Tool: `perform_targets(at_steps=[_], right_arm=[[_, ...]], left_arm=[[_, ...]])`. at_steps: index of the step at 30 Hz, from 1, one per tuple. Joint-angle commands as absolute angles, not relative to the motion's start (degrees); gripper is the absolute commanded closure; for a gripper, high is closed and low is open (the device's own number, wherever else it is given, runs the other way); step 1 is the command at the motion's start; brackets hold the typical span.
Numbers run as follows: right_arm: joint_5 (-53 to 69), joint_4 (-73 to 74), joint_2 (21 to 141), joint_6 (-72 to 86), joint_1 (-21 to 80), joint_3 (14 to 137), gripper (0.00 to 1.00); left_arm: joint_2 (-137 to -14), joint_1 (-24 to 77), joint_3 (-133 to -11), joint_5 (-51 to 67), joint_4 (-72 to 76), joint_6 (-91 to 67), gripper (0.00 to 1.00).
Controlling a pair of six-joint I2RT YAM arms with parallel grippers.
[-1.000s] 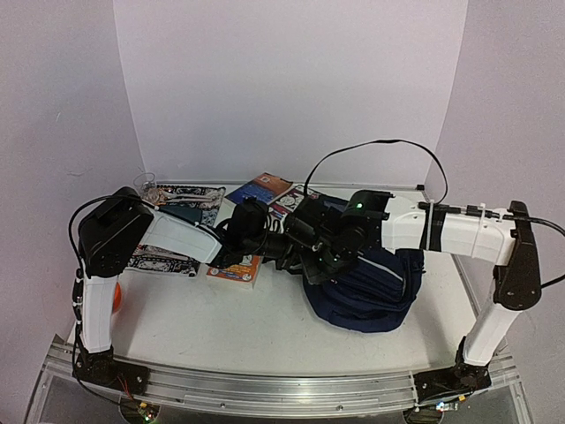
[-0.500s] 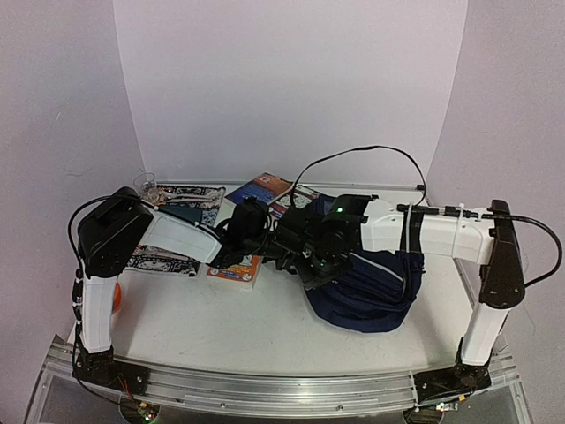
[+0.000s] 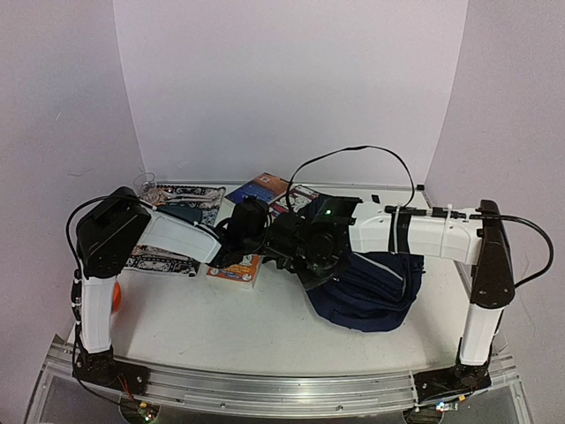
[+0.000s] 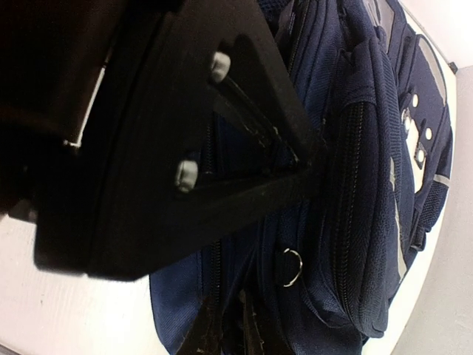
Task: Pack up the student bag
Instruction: Pick up the second largest pocket of the bag from the student bag, then zip the student bag into the second largest pocket of the bag.
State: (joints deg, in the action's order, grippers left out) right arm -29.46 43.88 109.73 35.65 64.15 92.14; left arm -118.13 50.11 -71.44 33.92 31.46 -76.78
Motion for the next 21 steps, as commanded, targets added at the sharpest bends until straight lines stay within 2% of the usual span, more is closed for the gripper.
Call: perform_targets(at_steps=[1,3,12,21], right_arm=[[-32.5,52.0,107.9,36.1,63.6,91.4,0.96],[-31.9,51.7,105.7,36.1,63.6,89.7,1.0],[-24.0,43.8,91.6,32.1,63.8,76.2,1.0],[-20.1,39.4,83.4,32.4,63.8,67.7,1.0]], left_arm=[[-111.8,49.6,-72.6,33.2,39.0,-76.3,1.0],[-112.5,49.3,-72.8,33.2,38.8,-76.2,1.0],[-116.9,46.0,-76.5,34.9,36.3,-74.1,1.0],[-119.5,43.2,-79.6,38.0,33.5,-72.1,1.0]])
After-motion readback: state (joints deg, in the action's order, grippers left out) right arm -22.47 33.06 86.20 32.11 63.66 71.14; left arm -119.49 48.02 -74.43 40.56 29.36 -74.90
